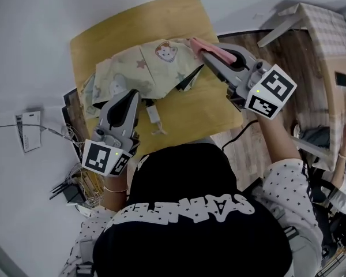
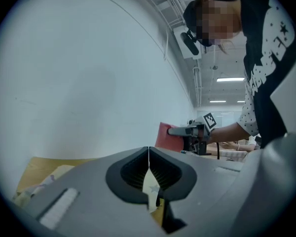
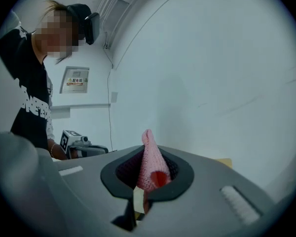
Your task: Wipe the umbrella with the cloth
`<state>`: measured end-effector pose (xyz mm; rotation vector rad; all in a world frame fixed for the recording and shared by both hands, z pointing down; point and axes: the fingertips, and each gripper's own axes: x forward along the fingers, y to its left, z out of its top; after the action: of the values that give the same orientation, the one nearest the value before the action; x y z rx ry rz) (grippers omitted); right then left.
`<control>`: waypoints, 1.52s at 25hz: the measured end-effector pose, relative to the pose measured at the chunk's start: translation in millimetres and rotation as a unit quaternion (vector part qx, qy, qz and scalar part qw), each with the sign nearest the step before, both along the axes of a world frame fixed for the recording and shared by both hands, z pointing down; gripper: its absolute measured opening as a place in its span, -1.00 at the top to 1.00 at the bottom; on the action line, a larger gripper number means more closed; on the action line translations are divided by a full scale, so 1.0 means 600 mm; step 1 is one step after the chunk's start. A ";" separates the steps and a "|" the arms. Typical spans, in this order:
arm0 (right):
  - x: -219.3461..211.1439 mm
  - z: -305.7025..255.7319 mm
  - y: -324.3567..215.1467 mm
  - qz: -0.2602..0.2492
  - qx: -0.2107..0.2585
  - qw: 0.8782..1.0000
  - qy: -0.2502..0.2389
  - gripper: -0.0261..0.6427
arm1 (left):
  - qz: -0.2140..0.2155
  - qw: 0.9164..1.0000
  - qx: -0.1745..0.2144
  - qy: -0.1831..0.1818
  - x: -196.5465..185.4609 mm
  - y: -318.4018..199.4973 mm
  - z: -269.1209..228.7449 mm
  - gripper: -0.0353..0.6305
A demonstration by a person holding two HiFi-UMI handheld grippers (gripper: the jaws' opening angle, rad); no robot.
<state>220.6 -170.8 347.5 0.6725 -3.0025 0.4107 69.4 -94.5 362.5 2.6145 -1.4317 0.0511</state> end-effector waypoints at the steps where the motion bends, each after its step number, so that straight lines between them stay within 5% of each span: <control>1: -0.003 -0.007 0.005 -0.002 0.000 1.000 0.004 0.83 | 0.004 1.000 0.002 0.001 -0.004 0.004 -0.005 0.89; 13: -0.076 -0.069 0.087 -0.057 0.019 0.997 0.039 0.83 | -0.024 1.000 0.000 0.019 -0.093 0.097 -0.011 0.89; 38: -0.136 -0.095 0.229 0.009 0.058 0.998 0.014 0.83 | -0.045 0.998 0.038 0.032 -0.153 0.208 -0.020 0.89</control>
<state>139.3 -33.6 290.3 0.7070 -3.0141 0.2252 -22.4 30.1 350.5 2.5825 -1.5567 -0.0988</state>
